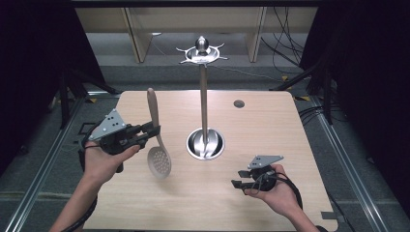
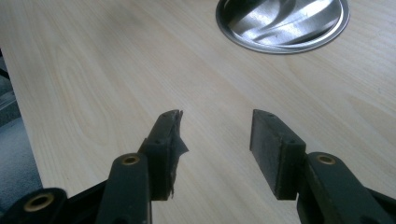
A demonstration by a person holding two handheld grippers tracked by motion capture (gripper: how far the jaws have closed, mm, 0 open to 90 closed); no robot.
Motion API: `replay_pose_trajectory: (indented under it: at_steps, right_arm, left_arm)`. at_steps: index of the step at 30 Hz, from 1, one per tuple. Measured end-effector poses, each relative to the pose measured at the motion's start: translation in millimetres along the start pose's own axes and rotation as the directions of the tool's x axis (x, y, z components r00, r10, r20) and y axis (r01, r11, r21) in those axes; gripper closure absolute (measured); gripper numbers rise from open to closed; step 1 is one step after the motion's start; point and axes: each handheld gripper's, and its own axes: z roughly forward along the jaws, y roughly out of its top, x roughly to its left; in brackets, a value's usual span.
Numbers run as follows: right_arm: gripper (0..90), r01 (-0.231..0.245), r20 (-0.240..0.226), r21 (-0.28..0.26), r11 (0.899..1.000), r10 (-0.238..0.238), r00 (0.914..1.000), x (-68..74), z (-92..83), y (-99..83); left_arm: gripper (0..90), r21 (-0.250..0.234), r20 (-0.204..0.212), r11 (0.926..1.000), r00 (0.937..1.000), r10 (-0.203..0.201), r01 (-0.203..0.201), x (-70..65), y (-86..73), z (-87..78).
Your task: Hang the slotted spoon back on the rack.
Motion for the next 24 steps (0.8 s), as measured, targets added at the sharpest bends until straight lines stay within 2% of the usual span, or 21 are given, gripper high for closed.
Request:
replay_pose_trajectory:
  at_steps: [5, 6, 13, 14, 15, 19, 23, 24]
  right_arm:
    - [53.2, -0.008, -0.002, 0.009, 1.000, 0.008, 1.0000, 0.9, 0.3, -0.3]
    - [53.2, -0.006, -0.005, 0.006, 1.000, 0.006, 1.0000, 0.9, 0.5, -0.3]
    - [53.0, 0.002, -0.005, -0.002, 1.000, -0.002, 1.0000, -0.3, 0.9, -0.4]
    - [53.0, -0.014, -0.010, 0.000, 1.000, 0.014, 0.9999, 0.7, 0.6, -0.5]
    - [53.0, 0.000, -0.003, -0.007, 1.000, 0.000, 1.0000, -0.8, 0.5, -0.5]
    - [52.8, -0.003, 0.003, -0.012, 1.000, 0.003, 1.0000, -1.6, 0.3, -0.8]
    - [52.8, -0.006, 0.005, -0.010, 1.000, 0.006, 1.0000, -2.2, 0.2, -1.3]
    - [52.8, -0.006, 0.004, -0.010, 1.000, 0.006, 1.0000, -2.3, 0.5, -1.3]
  left_arm:
    - [74.9, 0.009, 0.006, 1.0000, 1.0000, 0.003, -0.003, 2.4, 2.5, 3.4]
    - [74.9, -0.005, 0.004, 0.9999, 0.9999, -0.016, 0.016, 1.7, 2.7, 5.1]
    - [74.9, 0.006, 0.012, 1.0000, 0.9999, -0.008, 0.008, 6.2, 4.7, 9.3]
    - [74.9, 0.009, 0.012, 0.9999, 0.9999, -0.008, 0.008, 6.5, 4.7, 9.8]
    - [74.9, 0.009, 0.011, 0.9999, 0.9999, -0.009, 0.009, 7.0, 4.8, 10.6]
    - [74.9, 0.010, 0.011, 0.9999, 0.9999, -0.012, 0.012, 9.2, 5.6, 12.8]
    - [74.9, 0.012, 0.017, 0.9999, 0.9999, 0.000, -0.001, 10.5, 7.6, 14.2]
    - [74.9, 0.014, 0.017, 0.9999, 0.9998, -0.009, 0.008, 9.7, 7.9, 14.6]
